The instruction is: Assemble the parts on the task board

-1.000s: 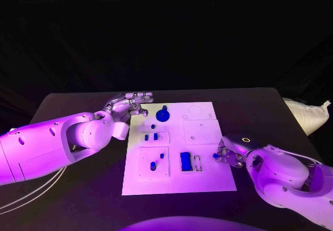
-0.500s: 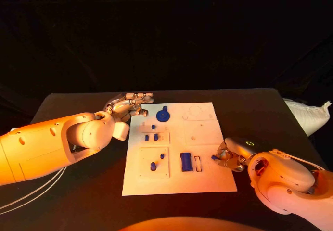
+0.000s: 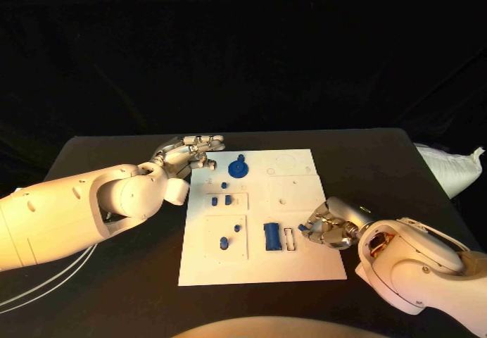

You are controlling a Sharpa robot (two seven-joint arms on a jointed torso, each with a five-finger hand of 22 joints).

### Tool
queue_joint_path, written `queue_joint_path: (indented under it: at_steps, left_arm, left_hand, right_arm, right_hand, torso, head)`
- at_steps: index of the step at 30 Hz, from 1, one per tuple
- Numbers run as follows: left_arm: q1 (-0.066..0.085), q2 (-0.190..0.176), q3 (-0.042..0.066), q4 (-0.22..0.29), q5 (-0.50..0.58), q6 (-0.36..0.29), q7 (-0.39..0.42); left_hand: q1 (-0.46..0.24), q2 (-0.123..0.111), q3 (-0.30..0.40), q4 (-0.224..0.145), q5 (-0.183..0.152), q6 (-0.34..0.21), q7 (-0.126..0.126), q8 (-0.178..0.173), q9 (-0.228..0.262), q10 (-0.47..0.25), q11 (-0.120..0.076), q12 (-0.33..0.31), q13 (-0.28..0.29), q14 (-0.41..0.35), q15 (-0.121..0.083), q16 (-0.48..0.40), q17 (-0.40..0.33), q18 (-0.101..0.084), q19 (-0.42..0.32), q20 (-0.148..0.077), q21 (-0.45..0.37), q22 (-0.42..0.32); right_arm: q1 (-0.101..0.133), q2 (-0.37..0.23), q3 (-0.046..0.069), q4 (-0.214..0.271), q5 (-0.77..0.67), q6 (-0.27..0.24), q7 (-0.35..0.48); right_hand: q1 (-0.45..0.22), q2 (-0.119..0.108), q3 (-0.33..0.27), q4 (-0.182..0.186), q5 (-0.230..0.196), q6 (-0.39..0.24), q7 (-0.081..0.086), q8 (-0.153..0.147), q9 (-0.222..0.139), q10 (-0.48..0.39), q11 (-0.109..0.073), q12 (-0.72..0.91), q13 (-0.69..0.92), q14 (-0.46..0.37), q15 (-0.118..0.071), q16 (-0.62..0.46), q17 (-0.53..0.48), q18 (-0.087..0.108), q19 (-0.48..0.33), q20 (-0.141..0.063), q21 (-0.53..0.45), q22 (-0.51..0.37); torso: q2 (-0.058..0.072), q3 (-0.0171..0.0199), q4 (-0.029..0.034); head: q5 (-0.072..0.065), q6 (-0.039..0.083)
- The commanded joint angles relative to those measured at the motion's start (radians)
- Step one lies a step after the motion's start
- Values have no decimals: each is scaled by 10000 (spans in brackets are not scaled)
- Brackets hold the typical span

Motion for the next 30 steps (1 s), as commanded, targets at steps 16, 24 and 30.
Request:
queue_joint_path:
  at_steps: [16,24,30]
  left_arm:
    - [2,12,6,61,-28,202,36]
    - [2,10,6,72,-28,216,25]
    - [2,4,6,64,-30,220,7]
  left_hand:
    - [4,88,-17,-44,43,-65,2,51,-10,-73,22,30,-12,-85,4,-49,-11,115,-1,-29,-48,-11]
    - [4,88,-17,-44,43,-65,2,51,-10,-73,22,30,-12,-85,4,-49,-11,115,-1,-29,-48,-11]
    - [4,88,-17,-44,43,-65,2,51,-10,-73,22,30,-12,-85,4,-49,-11,115,-1,-29,-48,-11]
  right_arm:
    - [-23,678,-13,-475,1089,436,-158]
    - [-25,836,-16,-625,862,849,-375]
    - [-26,910,-17,-695,807,988,-453]
  right_hand:
    - [-1149,-140,-218,533,942,361,-104,44,304,208,-40,142,146,589,-39,100,108,-81,248,-72,102,1641]
    - [-1404,-96,-398,614,906,470,-154,104,379,299,-78,338,294,599,-70,128,165,-89,274,-100,122,1671]
    - [-1509,-58,-490,618,792,503,-175,124,415,333,-95,409,354,597,-86,122,159,-88,273,-116,119,1668]
  torso:
    - [-2,-2,8]
    - [2,3,-1]
    - [-5,7,-4]
  head:
    - [15,-46]
    - [32,-61]
    - [34,-79]
